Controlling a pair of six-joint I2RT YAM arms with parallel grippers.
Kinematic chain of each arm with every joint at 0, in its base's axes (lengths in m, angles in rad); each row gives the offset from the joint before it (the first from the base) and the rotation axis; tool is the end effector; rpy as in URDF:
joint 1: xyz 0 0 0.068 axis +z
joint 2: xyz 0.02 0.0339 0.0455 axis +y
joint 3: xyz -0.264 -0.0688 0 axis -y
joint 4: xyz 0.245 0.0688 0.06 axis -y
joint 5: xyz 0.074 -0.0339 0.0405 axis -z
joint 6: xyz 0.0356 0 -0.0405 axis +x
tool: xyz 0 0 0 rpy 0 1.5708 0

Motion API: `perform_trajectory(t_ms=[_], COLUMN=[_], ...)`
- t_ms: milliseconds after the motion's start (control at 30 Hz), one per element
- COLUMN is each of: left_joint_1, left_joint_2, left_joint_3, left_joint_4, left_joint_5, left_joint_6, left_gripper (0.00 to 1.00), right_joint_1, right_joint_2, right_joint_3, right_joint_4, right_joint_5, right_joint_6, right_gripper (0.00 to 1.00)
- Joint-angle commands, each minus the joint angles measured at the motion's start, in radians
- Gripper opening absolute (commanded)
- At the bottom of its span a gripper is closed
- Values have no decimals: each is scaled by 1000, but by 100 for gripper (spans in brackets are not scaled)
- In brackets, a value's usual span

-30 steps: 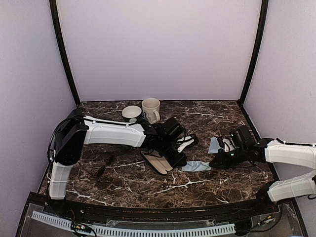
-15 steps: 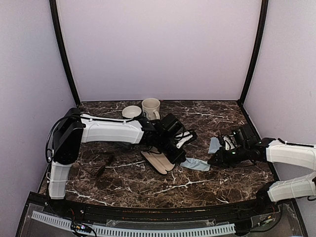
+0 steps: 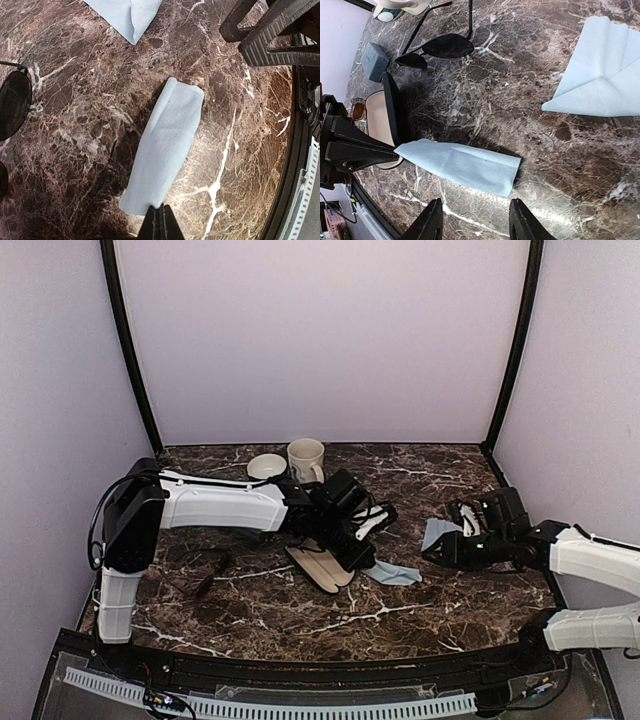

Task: Organize the sunglasses
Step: Pick up the folded cleaning cloth from the center of the board.

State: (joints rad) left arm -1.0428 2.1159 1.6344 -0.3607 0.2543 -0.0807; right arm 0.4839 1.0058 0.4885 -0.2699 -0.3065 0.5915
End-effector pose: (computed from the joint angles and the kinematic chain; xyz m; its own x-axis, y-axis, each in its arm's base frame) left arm 0.2311 -0.4140 0.1980 -0.4489 0.6148 -0.6485 0.8871 0.3938 -0.2408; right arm 0.1698 0.1014 0.1910 -0.8730 0.1418 -0.4667 -0.1750 0.8021 0.5710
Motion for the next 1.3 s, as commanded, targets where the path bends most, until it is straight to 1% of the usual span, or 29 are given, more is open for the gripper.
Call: perform_trajectory(t_ms=[0, 100, 200, 333, 467, 533, 667, 833, 1067, 1267], left_joint_1=[4, 4, 5, 8, 10, 13, 19, 31, 36, 36], left_joint_2=[-7, -7, -4, -1, 0, 1, 1, 0, 12, 15], left_joint_3=[4, 12, 17, 18, 18, 19, 18, 15, 18, 18], left_joint_4=[10, 7, 5, 1, 1, 3, 2, 3, -1, -3], left_joint_5=[4, 9, 11, 26, 42, 53, 74, 106, 114, 117], left_joint_6=[2, -3, -12, -25, -28, -30, -35, -45, -46, -46], left_gripper=[0, 0, 0, 0, 0, 0, 0, 0, 0, 0], right_joint_1=[-3, 8, 31, 103, 198, 225, 251, 289, 334, 337], right_joint_2=[6, 19, 20, 19, -2, -3, 15, 69, 149, 217], right_joint_3=[-10, -37, -63, -67, -83, -96, -126, -139, -103, -57], right_joint_4=[21, 60, 76, 72, 106, 135, 190, 218, 221, 213], right_joint_5=[34, 14, 42, 140, 251, 299, 344, 394, 445, 488], right_joint_6=[-45, -54, -74, -112, -134, -144, -147, -129, -137, -152], right_gripper=[46, 46, 47, 48, 50, 50, 50, 50, 50, 47])
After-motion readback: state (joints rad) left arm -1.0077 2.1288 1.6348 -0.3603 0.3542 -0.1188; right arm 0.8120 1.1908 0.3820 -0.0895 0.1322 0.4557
